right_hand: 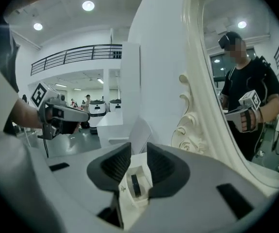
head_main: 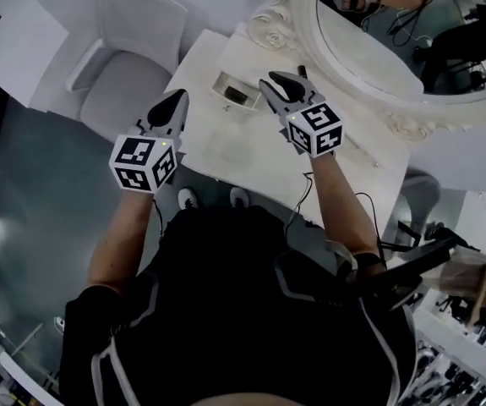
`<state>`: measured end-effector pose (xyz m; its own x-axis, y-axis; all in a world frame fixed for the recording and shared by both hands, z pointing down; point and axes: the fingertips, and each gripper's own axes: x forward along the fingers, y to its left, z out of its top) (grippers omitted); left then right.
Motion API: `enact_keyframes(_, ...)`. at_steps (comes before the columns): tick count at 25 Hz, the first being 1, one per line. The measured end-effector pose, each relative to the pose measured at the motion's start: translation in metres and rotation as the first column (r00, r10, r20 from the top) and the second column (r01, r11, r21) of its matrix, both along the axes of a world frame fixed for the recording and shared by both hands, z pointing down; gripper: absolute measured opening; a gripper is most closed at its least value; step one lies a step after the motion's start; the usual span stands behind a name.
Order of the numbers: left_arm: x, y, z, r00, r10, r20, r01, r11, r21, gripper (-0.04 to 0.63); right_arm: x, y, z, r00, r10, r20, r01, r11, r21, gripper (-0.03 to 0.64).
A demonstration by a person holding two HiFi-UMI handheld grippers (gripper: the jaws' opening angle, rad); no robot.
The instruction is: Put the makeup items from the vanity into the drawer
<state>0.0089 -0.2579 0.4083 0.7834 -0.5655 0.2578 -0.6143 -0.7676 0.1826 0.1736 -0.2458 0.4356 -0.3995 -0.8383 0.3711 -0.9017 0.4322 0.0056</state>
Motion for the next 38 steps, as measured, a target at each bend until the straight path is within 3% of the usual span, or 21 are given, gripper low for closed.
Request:
enact_keyframes(4, 0.005, -0.006, -0.020, 0.999, 0.037, -0.036, -0.037, 0.999, 0.019, 0.003, 0.014, 0.018, -0.044, 0.996, 0.086, 0.015, -0.087, 0.993, 0.074, 0.097)
enact_keyframes(9, -0.009, -0.013, -0.052, 0.996, -0.030, -0.082, 0.038, 0.994, 0.098, 0.003, 0.022, 0.033, -0.089, 0.987, 0.154, 0.043, -0.158, 0.977, 0.143, 0.068)
enact_keyframes(17, 0.005, -0.003, -0.078, 0.996, 0.047, -0.076, -0.035, 0.989, 0.143, 0.003, 0.042, 0.071, -0.137, 0.956, 0.276, 0.102, -0.292, 0.930, 0.224, 0.020)
enact_keyframes(24, 0.006, 0.004, -0.095, 0.993, 0.063, -0.105, -0.046, 0.987, 0.151, 0.003, 0.046, 0.085, -0.151, 0.941, 0.322, 0.104, -0.338, 0.909, 0.244, 0.005)
enact_keyframes(38, 0.008, 0.008, -0.101, 0.994, 0.069, -0.089, -0.053, 0.985, 0.167, 0.003, 0.056, 0.091, -0.157, 0.922, 0.368, 0.119, -0.386, 0.888, 0.250, 0.003)
